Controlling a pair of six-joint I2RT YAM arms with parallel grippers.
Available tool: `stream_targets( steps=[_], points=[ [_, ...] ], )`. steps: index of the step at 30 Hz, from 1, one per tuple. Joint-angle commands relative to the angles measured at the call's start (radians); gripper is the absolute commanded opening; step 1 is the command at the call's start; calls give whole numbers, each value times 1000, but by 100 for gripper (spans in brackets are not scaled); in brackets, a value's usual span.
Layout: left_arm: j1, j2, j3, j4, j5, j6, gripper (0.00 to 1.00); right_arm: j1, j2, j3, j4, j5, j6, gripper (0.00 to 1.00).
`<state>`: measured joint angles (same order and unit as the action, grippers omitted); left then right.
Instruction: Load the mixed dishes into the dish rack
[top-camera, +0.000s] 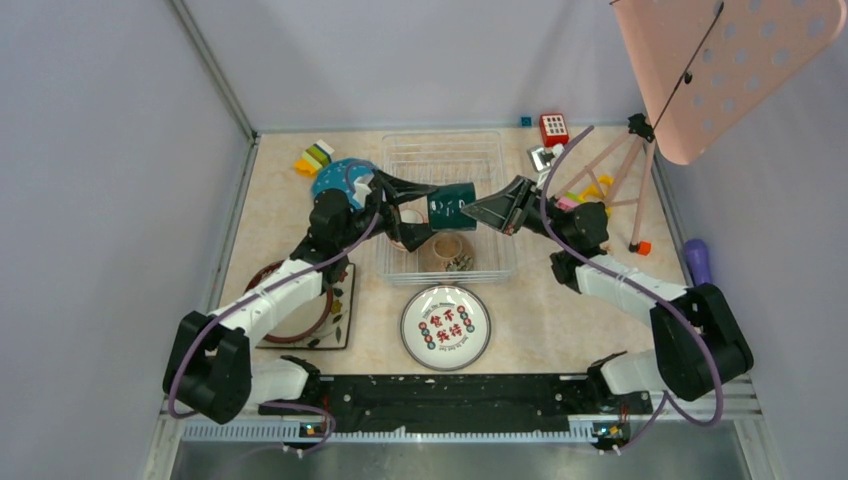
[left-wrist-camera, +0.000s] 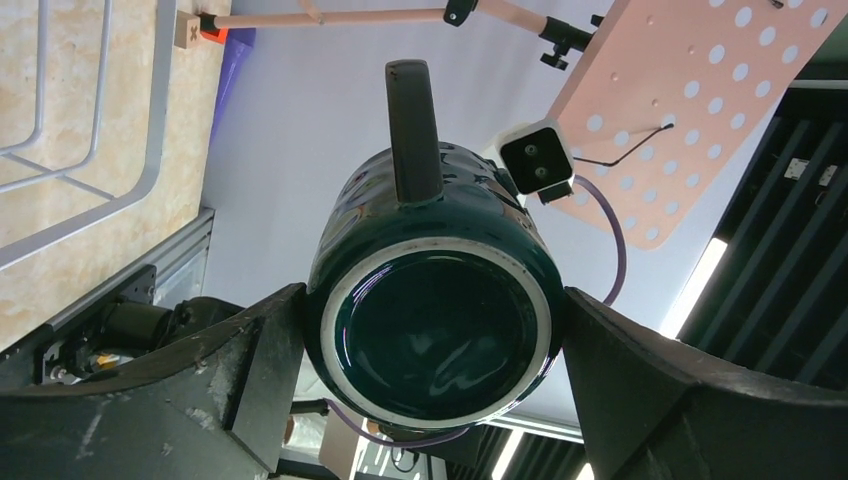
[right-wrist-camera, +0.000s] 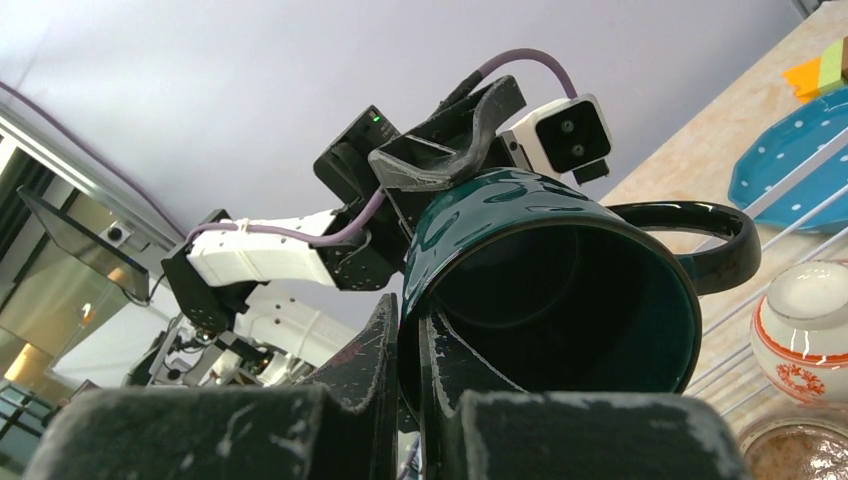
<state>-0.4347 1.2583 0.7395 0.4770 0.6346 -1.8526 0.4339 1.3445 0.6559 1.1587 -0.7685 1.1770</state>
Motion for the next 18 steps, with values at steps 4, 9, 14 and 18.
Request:
stream_targets(
  steps=[4,9,14,18],
  points=[
    [-23,-9,47,140,22,13,66,-3,-4,38,104,5,-10,0],
    [-22,-14,43,109,-66,111,5,-3,-92,18,-128,60,-174,54],
    [-22,22,160,-176,-124,334,0,-12,-248,-2,-501,207,-365,85],
    [-24,85,265,-357,-184,505,0,-20,-367,2,-774,356,-482,92]
  ],
)
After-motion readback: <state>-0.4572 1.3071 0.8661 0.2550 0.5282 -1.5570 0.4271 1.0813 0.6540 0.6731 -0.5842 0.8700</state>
